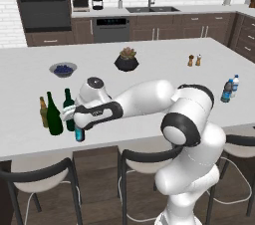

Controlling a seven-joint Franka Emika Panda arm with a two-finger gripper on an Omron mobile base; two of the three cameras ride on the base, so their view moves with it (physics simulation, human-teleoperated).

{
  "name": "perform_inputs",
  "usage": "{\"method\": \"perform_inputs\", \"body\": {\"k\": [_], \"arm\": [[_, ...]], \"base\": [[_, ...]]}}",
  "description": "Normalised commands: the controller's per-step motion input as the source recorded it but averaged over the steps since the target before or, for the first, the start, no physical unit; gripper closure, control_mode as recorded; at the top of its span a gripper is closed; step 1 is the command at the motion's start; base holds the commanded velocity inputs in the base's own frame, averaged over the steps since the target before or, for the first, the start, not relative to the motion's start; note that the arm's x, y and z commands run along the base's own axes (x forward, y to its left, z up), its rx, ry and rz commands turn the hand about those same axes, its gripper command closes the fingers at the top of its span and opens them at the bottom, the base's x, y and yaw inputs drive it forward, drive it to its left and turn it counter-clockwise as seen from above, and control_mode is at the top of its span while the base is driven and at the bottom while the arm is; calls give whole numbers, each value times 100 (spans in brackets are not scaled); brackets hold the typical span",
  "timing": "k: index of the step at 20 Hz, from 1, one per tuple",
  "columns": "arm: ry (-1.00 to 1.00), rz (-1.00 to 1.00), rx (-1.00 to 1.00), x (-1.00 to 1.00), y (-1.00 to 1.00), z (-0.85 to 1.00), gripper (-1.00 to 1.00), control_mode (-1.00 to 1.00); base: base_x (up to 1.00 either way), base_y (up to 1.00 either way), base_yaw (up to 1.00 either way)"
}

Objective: Move the plastic bottles in the middle to the plastics group, and the glass bottles in the middle to the glass group.

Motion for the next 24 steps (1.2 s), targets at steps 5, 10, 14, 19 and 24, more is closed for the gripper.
{"method": "perform_inputs", "body": {"k": [5,10,14,19,24], "arm": [[0,0,-9,0,0,-44,-100,-100],[0,0,-8,0,-6,-29,-100,-100],[0,0,-7,0,-16,-22,-100,-100],[0,0,3,-9,-13,17,-100,-100],[-2,0,8,-18,-36,50,-100,-100]], "base": [[0,0,0],[0,0,0],[0,0,0],[0,0,0],[0,0,0]]}}
